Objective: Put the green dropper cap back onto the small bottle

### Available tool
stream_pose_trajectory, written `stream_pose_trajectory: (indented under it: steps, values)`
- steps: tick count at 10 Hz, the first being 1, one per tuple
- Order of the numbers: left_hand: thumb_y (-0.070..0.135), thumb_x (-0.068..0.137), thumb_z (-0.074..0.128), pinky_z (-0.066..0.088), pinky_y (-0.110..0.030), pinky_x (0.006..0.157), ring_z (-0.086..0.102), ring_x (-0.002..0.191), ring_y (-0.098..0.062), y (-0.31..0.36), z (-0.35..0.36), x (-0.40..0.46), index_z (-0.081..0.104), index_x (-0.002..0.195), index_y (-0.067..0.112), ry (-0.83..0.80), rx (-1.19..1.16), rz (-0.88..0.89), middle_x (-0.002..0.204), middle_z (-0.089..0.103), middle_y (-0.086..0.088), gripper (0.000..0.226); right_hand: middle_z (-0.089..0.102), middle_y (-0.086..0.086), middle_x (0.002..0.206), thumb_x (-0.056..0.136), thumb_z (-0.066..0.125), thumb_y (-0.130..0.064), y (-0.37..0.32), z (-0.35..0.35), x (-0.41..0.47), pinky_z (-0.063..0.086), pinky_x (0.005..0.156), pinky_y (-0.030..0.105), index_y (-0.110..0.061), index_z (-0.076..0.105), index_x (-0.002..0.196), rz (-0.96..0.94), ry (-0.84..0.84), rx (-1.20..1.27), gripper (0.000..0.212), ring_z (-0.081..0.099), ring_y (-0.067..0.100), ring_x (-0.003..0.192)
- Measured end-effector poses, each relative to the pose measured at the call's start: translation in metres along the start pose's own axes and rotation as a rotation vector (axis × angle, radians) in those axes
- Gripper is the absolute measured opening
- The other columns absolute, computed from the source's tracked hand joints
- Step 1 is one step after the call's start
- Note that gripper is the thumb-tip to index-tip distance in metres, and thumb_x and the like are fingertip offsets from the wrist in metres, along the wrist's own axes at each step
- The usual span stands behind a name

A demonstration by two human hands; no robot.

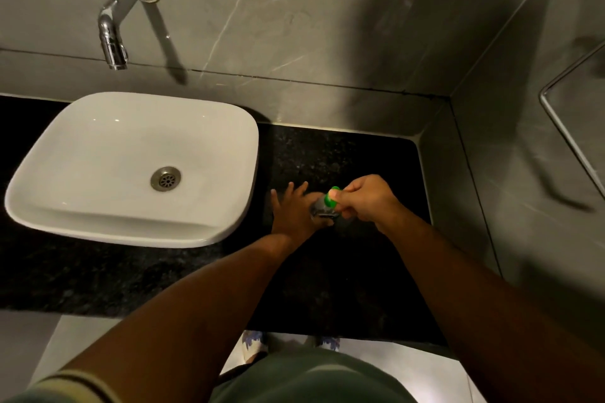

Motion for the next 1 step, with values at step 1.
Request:
stream_pose_trajectory:
  steps: [1]
  values:
    - [0.063, 0.065, 0.072, -0.007, -0.060, 0.110, 0.010, 0.145, -0.030, 0.0004, -0.0014, 0.0014, 0.036, 0.143, 0.039, -0.044, 0.044, 0.056, 0.157, 0.026, -0.005, 0.090, 0.074, 0.002, 0.082, 0.073, 0.066, -0.060, -0.0089, -0.0309, -0.0153, 0.057, 0.069, 0.032, -0.016, 0.071, 0.087, -0.128, 0.172, -0.135, 0.046, 0.069, 0.016, 0.073]
Point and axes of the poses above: each hand's wrist, its own x-axis towards the middle knuckle, its own z-axis out of the palm, y = z × x, the point moved 10 cm from there along x, towards the middle knuckle
